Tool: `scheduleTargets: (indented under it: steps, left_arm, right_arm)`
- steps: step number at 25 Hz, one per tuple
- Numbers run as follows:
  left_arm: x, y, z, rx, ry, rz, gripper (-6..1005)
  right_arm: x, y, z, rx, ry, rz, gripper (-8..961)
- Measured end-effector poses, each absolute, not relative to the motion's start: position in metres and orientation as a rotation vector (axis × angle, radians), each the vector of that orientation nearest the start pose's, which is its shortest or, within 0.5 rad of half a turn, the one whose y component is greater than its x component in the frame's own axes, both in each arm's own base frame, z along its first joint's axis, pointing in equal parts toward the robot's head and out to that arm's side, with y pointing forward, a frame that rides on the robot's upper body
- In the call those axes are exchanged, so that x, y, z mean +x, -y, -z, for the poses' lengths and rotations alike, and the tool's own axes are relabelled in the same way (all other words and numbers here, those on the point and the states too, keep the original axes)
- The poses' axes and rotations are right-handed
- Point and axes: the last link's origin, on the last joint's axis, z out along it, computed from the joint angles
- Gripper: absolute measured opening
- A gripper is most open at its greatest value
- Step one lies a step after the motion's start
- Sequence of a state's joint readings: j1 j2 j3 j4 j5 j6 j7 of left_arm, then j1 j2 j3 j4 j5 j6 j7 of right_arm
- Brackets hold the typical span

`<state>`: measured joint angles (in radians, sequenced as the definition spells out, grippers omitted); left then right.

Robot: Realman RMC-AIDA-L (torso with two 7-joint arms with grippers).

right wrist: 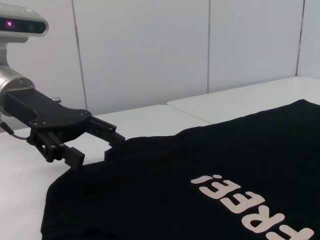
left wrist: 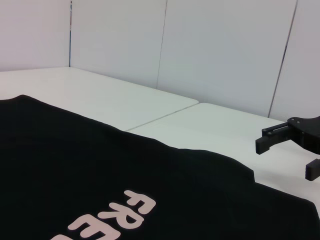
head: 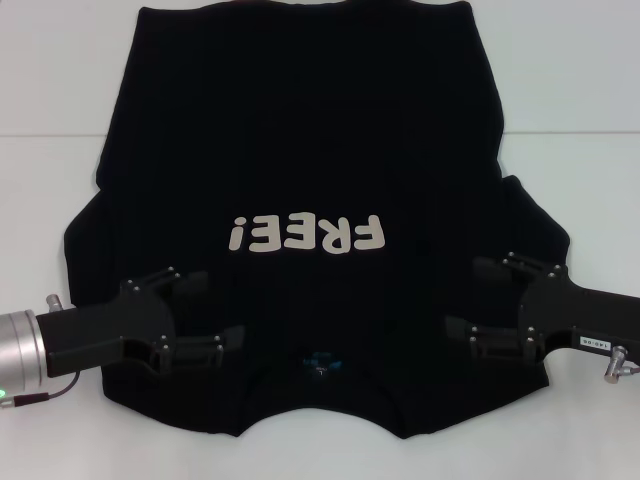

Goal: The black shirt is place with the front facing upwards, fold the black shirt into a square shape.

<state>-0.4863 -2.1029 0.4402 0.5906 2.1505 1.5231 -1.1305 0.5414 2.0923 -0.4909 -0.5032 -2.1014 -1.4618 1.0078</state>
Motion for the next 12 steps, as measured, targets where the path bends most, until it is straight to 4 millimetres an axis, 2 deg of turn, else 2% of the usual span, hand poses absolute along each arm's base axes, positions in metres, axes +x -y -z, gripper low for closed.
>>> scheduleTargets:
  steps: [12]
  left_arm:
    - [-0.3034, -0.3099, 0.0023, -2.587, 0.574, 0.646, 950]
  right_arm:
    - [0.2881, -0.3255, 0.0185, -2.624, -0.388, -0.623, 941]
